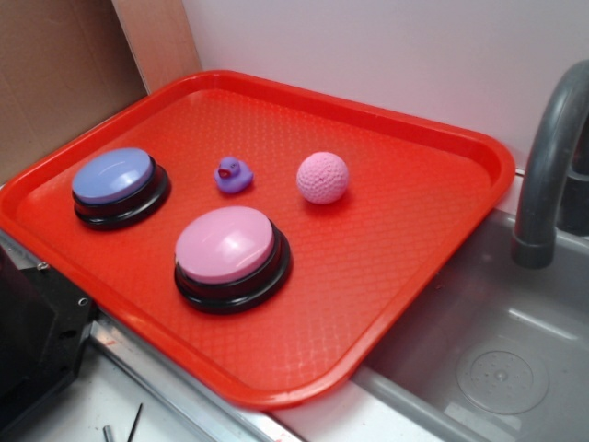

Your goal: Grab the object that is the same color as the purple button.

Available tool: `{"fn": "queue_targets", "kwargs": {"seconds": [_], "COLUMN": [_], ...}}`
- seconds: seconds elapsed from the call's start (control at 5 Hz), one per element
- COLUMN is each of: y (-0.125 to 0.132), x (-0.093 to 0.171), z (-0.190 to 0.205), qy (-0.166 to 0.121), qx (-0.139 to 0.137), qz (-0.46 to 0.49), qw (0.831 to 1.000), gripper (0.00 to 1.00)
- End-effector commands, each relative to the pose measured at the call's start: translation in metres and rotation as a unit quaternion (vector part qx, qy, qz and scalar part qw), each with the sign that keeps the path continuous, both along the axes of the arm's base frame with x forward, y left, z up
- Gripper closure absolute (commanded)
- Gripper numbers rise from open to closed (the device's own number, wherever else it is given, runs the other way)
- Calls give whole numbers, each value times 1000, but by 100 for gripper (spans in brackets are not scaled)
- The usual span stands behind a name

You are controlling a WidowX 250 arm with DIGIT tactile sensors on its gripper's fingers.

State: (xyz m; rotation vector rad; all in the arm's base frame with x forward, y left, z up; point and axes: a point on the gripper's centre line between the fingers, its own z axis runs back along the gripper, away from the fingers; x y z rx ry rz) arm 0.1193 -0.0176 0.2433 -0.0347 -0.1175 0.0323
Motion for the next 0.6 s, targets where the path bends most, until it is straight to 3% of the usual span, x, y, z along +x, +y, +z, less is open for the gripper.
{"fn": "queue_targets", "kwargs": {"seconds": [0.0,0.2,0.4], "y": [0,0,4], "x": [0,3,10], "z": [0,-3,-9], "qy": [0,5,11], "qx": [0,-13,-24], "qz": [0,11,93], "qw": [1000,1000,995], "gripper": [0,0,0]}}
